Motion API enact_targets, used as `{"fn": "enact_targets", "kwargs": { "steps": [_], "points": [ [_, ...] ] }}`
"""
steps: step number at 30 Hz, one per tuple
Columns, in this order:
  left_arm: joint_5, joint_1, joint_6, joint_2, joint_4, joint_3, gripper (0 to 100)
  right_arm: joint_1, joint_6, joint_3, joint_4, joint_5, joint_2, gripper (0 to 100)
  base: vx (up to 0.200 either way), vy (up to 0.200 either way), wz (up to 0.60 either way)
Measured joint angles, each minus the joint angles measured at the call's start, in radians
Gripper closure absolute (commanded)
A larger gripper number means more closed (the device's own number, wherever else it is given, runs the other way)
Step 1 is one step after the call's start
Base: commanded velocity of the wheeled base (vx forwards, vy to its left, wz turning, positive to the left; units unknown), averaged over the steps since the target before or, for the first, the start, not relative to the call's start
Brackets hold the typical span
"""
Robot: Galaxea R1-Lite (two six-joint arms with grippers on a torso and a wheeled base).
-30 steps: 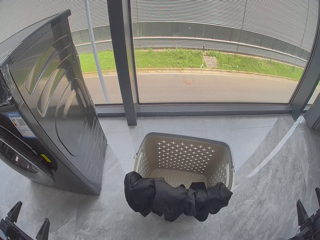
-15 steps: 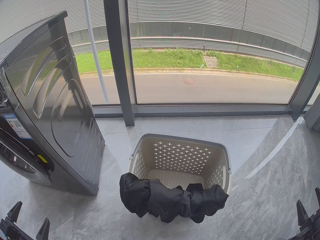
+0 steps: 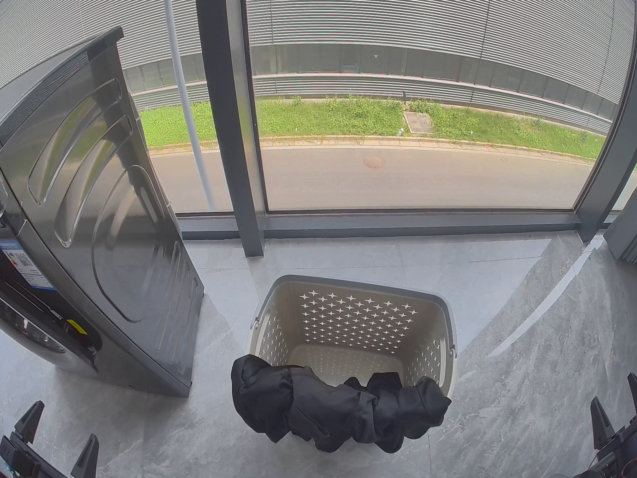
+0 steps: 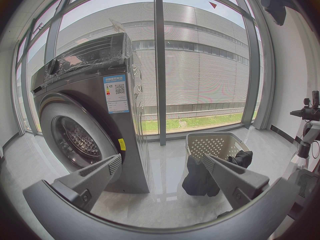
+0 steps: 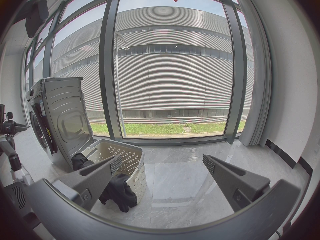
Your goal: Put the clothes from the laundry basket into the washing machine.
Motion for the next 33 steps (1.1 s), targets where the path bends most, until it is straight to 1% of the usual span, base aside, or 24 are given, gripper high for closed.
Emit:
{"fn": "enact_targets", "kwargs": {
  "steps": [5,8,15,23,27,32,33],
  "points": [
    [0.000,0.000,-0.001,0.000,0.000,0.000,0,0.000,0.000,0.000,0.000,0.000,0.000,0,0.000,0.000,0.00],
    [0.000,0.000,-0.003,0.000,0.000,0.000,0,0.000,0.000,0.000,0.000,0.000,0.000,0,0.200,0.000,0.00],
    [-0.001,0.000,0.006,0.000,0.000,0.000,0,0.000,0.000,0.000,0.000,0.000,0.000,0,0.000,0.000,0.00],
    [-0.001,0.000,0.007,0.000,0.000,0.000,0,0.000,0.000,0.000,0.000,0.000,0.000,0,0.000,0.000,0.00],
    [0.000,0.000,-0.002,0.000,0.000,0.000,0,0.000,0.000,0.000,0.000,0.000,0.000,0,0.200,0.000,0.00],
    [0.000,-0.001,0.000,0.000,0.000,0.000,0,0.000,0.000,0.000,0.000,0.000,0.000,0,0.200,0.000,0.00],
    [0.000,-0.001,0.001,0.000,0.000,0.000,0,0.000,0.000,0.000,0.000,0.000,0.000,0,0.000,0.000,0.00]
  ]
}}
